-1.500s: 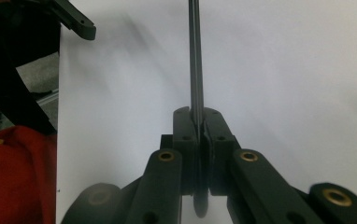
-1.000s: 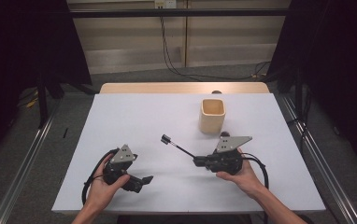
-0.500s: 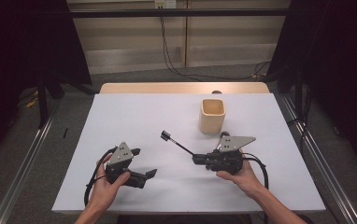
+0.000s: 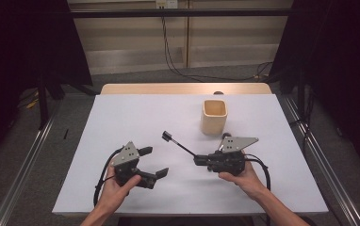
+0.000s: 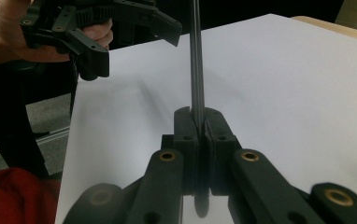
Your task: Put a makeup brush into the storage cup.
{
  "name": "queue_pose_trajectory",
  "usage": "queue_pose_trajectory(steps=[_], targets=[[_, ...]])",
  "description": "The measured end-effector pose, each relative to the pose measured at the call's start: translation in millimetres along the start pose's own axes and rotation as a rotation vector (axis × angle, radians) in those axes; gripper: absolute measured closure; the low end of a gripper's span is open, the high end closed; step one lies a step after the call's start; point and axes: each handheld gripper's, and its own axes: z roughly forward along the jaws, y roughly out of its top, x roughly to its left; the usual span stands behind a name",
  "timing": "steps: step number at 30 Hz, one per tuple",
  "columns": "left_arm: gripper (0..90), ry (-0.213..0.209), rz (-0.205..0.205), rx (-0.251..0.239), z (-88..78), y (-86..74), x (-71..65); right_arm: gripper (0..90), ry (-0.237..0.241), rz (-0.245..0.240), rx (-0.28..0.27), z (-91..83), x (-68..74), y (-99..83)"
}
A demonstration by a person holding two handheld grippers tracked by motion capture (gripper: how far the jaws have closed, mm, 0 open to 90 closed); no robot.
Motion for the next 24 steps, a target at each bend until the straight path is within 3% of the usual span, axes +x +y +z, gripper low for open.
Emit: queue_pose_trajectory(steps=[4, 11, 24], targets=[[3.0, -0.018, 0.011, -0.036, 5.5, 5.8, -4.2, 86.1, 0.003, 0.004, -0.007, -0.6, -0.2, 0.7], [5.0, -0.033, 0.028, -0.038, 14.0, 15.1, -11.6, 86.1, 0.003, 0.003, -0.021, -2.3, -0.7, 2.4], [25.3, -0.047, -0.009, -0.087, 36.9, 32.4, -16.2, 86.1, 0.008, 0.003, -0.032, -5.3, -1.1, 3.0]])
